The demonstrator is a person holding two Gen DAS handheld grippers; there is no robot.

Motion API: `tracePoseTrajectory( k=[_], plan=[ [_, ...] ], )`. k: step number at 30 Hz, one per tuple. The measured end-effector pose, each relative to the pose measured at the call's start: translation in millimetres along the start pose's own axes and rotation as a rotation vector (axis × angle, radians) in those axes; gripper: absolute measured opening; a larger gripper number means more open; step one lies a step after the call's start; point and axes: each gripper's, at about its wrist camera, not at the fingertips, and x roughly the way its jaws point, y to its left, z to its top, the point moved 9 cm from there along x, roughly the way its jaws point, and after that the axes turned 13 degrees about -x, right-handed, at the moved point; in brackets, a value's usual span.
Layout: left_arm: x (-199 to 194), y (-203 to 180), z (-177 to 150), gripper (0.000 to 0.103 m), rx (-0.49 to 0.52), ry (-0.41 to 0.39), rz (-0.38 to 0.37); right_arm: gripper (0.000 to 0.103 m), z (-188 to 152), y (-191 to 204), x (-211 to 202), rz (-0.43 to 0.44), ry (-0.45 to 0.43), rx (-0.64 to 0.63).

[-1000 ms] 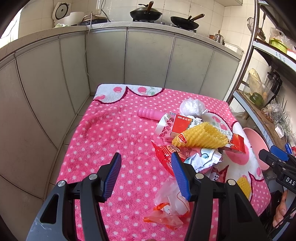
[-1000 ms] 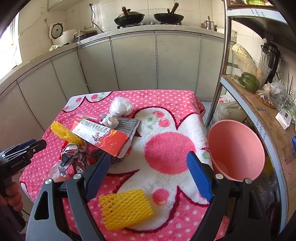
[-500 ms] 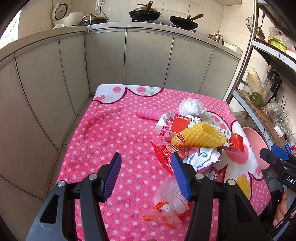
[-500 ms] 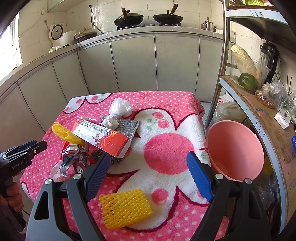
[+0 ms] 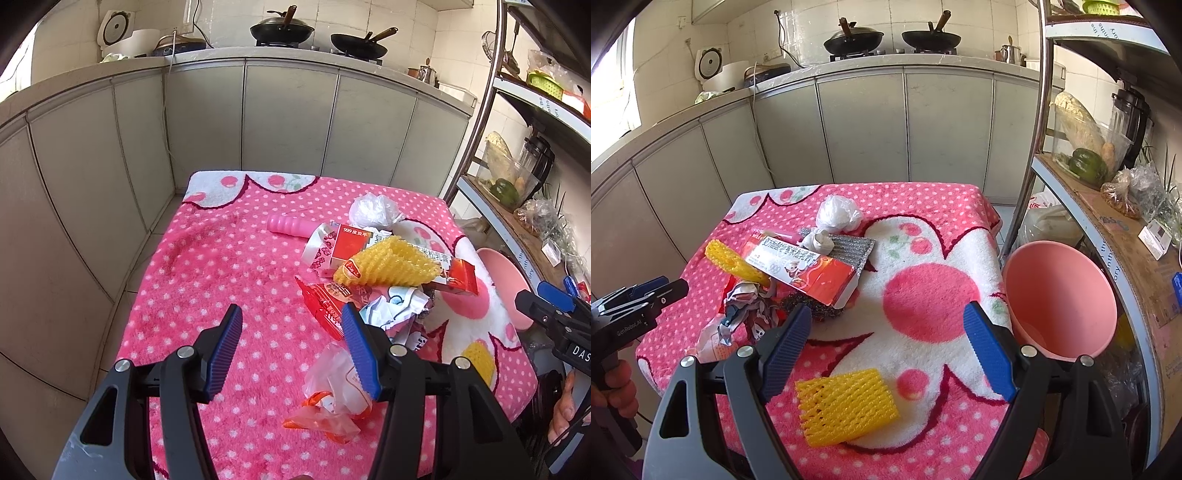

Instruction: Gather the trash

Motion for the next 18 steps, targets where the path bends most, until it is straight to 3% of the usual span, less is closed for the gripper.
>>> tracePoseTrajectory(
  k=[6, 12, 18],
  plan=[
    [-4.3, 0.0, -8.1, 0.055, 0.035, 0.051, -0.072, 0.085, -15.4, 0.9, -1.0, 0.057, 0.056, 0.007],
    [-0.8, 2.5, -40.6, 0.055, 0.110, 0.163, -0.142, 0.085, -45.5, -0.5, 4.9, 0.164, 0.152, 0.049],
    [2.3, -11.7, -64.6, 0.055, 0.150, 0.237, -0.197, 0.085, -61.3, 2.4, 9.3, 0.230, 0.190, 0.080]
  ],
)
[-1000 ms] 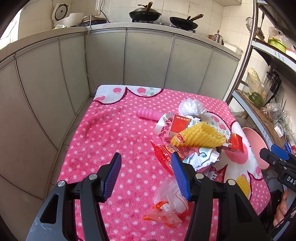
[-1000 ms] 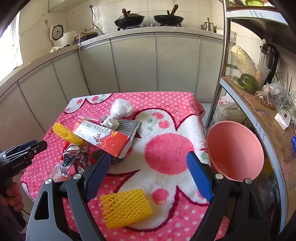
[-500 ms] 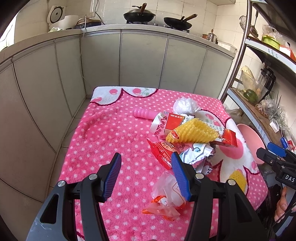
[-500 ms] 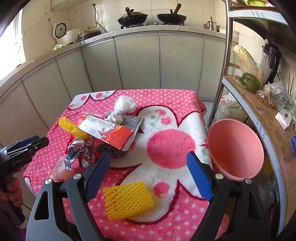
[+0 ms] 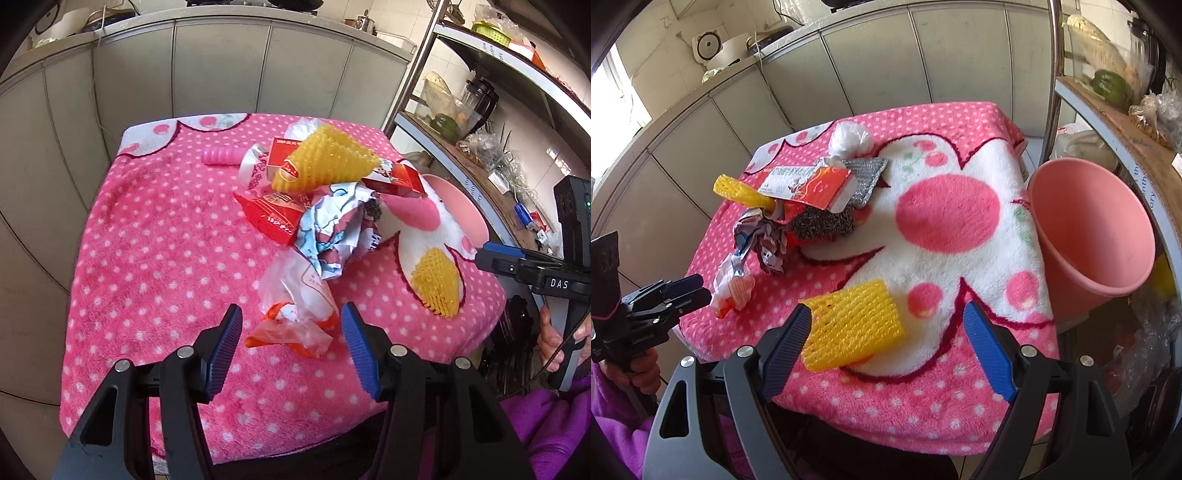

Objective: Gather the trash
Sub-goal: 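Grasp the white-orange plastic bag with the left tool while the right tool grasps the yellow foam net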

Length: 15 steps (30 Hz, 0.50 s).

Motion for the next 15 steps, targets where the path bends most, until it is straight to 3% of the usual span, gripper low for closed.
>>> tracePoseTrajectory(
  k=[11, 13, 15],
  plan=[
    [15.5, -10.2, -0.7, 0.053, 0.047, 0.042, 0.021, 0.085, -4.8, 16.6, 4.4, 0.099, 0.034, -0.048],
    [18.5, -11.8, -0.3, 0.048, 0.061, 0.044, 0.040, 0.085, -7.1, 20.8, 4.9, 0.124, 0.044, -0.054],
    [22.2, -11.5, -0.8, 0.036, 0.064, 0.056, 0.043, 0.085, -8.2, 24.8, 4.2, 0.145, 0.045, -0.061]
  ],
)
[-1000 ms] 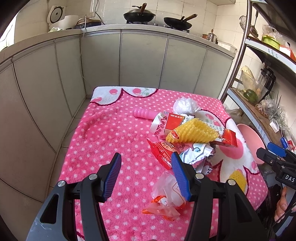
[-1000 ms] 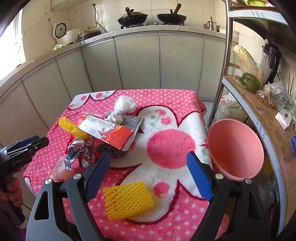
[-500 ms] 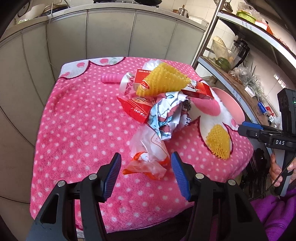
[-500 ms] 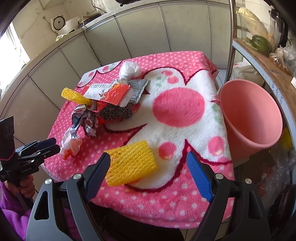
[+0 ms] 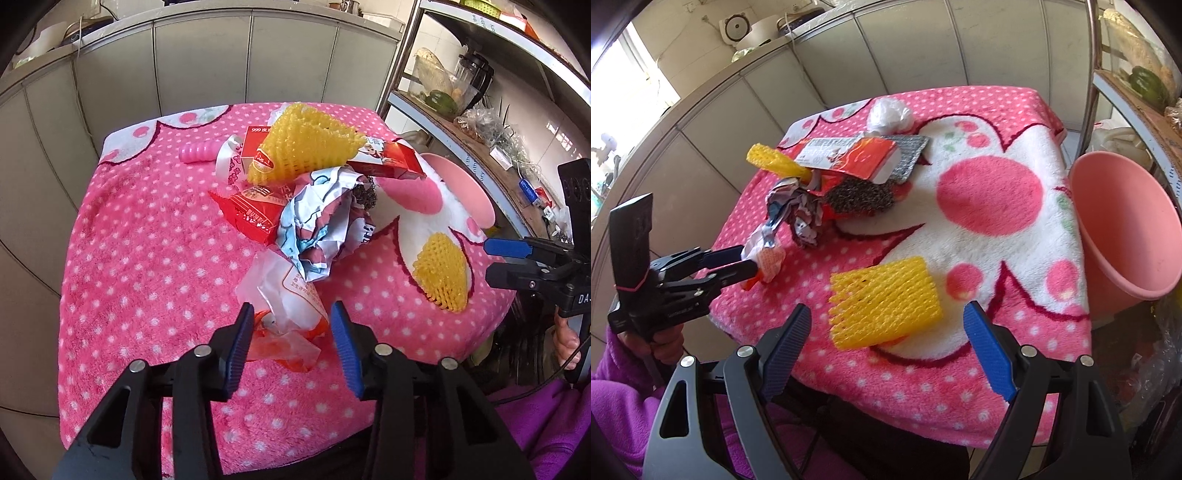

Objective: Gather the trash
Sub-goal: 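Grasp the white-orange plastic bag with the left tool while the right tool grasps the yellow foam net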

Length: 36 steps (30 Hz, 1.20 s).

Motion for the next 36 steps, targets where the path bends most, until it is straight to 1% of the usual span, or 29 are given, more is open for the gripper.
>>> tracePoseTrajectory(
  k=[2, 3, 4, 5, 6, 8, 11, 18, 23, 27, 29, 31, 36],
  plan=[
    [1.1, 1.9, 1.5, 0.030, 0.000, -0.006, 0.009, 0.085, -0.9, 3.8, 1.4, 0.014, 0.004, -0.010],
    [0.6, 1.4, 1.6, 0.023, -0.001, -0.006, -0.003, 0.085, -1.3, 5.0, 2.2, 0.020, 0.006, -0.013],
    [-0.7, 1.6, 2.5, 0.021, -0.002, -0.012, -0.005, 0.085, -1.6, 5.2, 3.3, 0.025, 0.008, -0.014],
    [-1.6, 1.8, 3.1, 0.013, -0.001, -0.015, -0.007, 0.085, -1.8, 5.2, 4.3, 0.027, 0.010, -0.012],
    [-2.8, 1.9, 3.8, 0.009, -0.003, -0.019, -0.012, 0.085, -2.1, 4.9, 5.3, 0.027, 0.011, -0.009],
    [-5.6, 2.7, 4.6, 0.007, -0.016, -0.021, -0.028, 0.085, -2.1, 5.1, 5.7, 0.028, 0.010, -0.003],
    [-12.5, 3.4, 6.0, 0.006, -0.013, -0.051, -0.021, 0.085, -2.6, 6.9, 2.2, 0.019, 0.001, -0.007],
    [-48.4, 5.0, 10.0, 0.005, -0.019, -0.148, -0.052, 0.085, -6.4, 12.9, -13.6, -0.020, -0.025, -0.001],
    [-81.5, 6.7, 16.6, 0.005, -0.026, -0.246, -0.102, 0.085, -6.7, 23.5, -46.3, -0.091, -0.087, 0.007],
    [-107.8, 7.8, 14.8, 0.005, -0.022, -0.301, -0.138, 0.085, -10.1, 34.4, -69.7, -0.126, -0.126, 0.008],
    [-119.7, 9.8, 13.7, 0.005, -0.006, -0.325, -0.146, 0.085, -10.9, 41.6, -72.8, -0.117, -0.132, 0.007],
    [-124.9, 11.8, 16.1, 0.005, -0.001, -0.339, -0.145, 0.084, -9.7, 46.6, -68.1, -0.098, -0.120, 0.006],
    [-118.9, 19.9, 27.3, 0.005, -0.025, -0.323, -0.152, 0.078, -6.5, 48.2, -41.3, -0.055, -0.051, 0.008]
  ],
)
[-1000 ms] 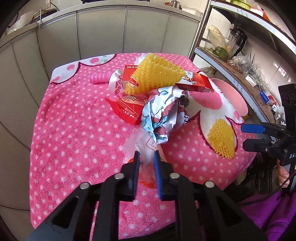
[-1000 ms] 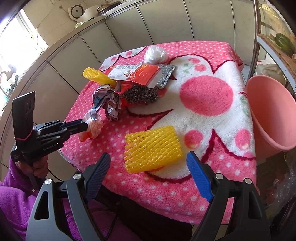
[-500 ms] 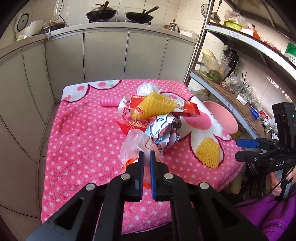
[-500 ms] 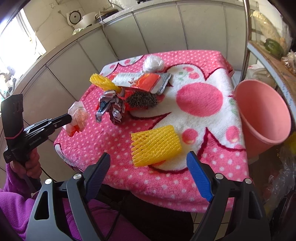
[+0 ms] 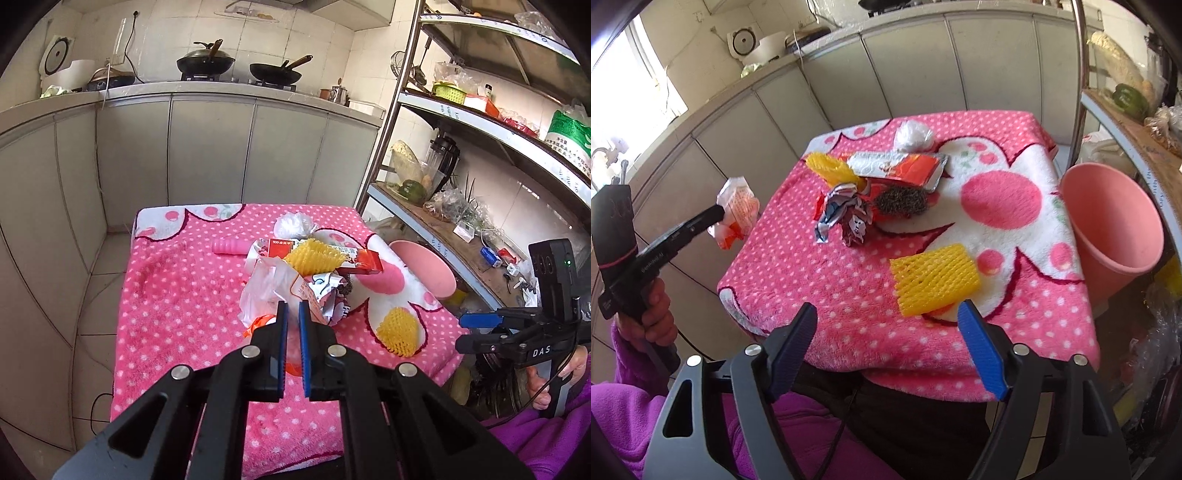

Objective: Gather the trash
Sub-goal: 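Grasp the white-orange plastic bag with the left tool while the right tool grasps the yellow foam net, then carry both items over the pink bucket and open both tools to drop them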

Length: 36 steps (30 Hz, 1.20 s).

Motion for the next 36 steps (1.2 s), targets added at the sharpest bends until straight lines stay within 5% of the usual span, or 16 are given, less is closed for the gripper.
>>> tracePoseTrajectory(
  k=[12, 18, 20, 28, 36],
  plan=[
    [52.2, -11.1, 27.7, 0.005, 0.013, 0.088, -0.014, 0.070, -8.4, -10.4, 67.4, -0.006, 0.187, -0.058],
    [60.6, -21.6, 37.6, 0.005, 0.030, 0.100, -0.006, 0.035, -12.0, -21.4, 81.9, -0.040, 0.217, -0.059],
    [62.9, -23.2, 38.5, 0.005, 0.025, 0.102, -0.002, 0.013, -12.0, -27.2, 81.5, -0.040, 0.213, -0.048],
    [67.5, -47.4, 44.3, 0.005, 0.026, 0.095, -0.018, 0.009, 1.2, -52.3, 39.6, -0.040, 0.083, -0.003],
    [81.4, -122.9, 62.6, 0.005, 0.054, 0.084, -0.169, 0.009, 26.3, -117.4, -23.6, -0.156, -0.097, 0.097]
  ],
)
